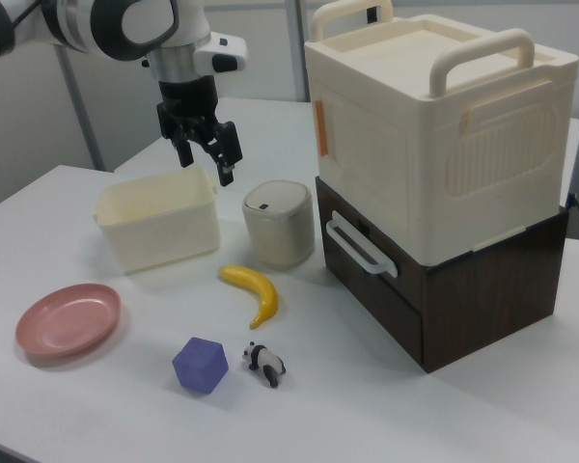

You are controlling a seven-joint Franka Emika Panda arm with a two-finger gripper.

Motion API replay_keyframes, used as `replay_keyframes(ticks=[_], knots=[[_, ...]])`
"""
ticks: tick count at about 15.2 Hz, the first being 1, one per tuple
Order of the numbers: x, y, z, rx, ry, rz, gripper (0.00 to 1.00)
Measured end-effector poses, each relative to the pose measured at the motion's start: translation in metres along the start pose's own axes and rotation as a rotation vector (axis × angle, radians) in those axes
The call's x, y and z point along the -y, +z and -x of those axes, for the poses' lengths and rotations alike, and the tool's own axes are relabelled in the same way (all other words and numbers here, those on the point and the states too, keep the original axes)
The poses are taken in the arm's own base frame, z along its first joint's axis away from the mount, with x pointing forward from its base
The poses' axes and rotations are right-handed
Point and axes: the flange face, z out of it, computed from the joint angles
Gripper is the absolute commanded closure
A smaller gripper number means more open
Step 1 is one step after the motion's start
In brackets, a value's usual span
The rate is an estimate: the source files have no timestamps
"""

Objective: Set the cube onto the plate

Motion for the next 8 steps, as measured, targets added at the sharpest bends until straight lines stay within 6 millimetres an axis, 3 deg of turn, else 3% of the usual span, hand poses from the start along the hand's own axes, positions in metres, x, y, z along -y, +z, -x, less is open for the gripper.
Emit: replay_keyframes(ticks=[8], knots=[[-0.002, -0.019, 0.007, -0.032, -0.122, -0.003, 0.0]])
